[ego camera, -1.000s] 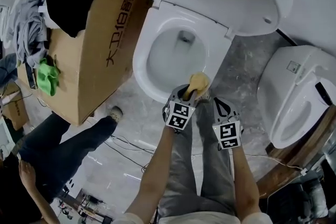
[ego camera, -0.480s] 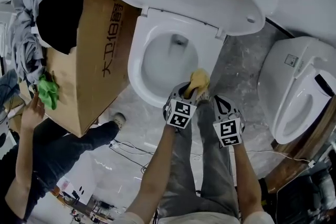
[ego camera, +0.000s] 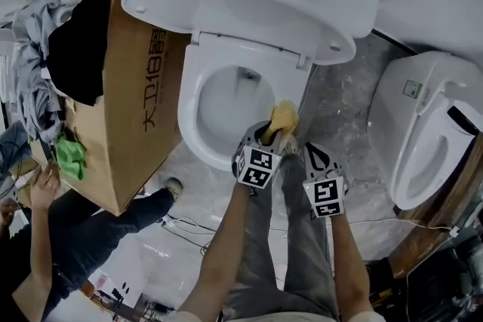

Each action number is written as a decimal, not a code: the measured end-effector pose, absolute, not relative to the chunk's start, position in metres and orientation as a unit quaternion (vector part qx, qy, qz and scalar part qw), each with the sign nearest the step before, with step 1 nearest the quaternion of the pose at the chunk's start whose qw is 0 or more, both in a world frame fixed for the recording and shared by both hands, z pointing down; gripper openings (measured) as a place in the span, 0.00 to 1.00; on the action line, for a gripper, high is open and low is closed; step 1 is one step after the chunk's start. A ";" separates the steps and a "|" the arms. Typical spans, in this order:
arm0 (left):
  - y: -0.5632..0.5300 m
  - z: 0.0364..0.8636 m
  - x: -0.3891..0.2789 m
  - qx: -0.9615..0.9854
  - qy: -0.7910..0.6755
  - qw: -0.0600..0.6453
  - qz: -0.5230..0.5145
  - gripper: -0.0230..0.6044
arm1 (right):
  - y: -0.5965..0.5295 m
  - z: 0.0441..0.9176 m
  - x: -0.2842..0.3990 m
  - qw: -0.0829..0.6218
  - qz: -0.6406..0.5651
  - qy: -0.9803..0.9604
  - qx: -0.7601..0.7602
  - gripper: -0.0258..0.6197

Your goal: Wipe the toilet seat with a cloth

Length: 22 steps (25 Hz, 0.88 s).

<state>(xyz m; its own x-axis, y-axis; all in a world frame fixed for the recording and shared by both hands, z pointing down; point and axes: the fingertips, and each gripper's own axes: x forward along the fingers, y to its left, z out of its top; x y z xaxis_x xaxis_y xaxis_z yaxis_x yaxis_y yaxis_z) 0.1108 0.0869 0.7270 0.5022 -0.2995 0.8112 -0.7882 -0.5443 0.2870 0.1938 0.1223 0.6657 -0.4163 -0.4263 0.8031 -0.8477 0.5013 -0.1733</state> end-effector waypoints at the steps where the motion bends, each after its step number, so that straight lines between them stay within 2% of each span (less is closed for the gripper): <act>1: 0.083 0.727 0.112 0.800 -0.340 0.334 0.365 0.20 | 0.121 0.665 0.195 0.358 0.293 -0.788 0.406 0.05; 22: 0.017 0.721 0.133 0.823 -0.300 0.298 0.380 0.21 | 0.075 0.662 0.195 0.339 0.297 -0.772 0.448 0.05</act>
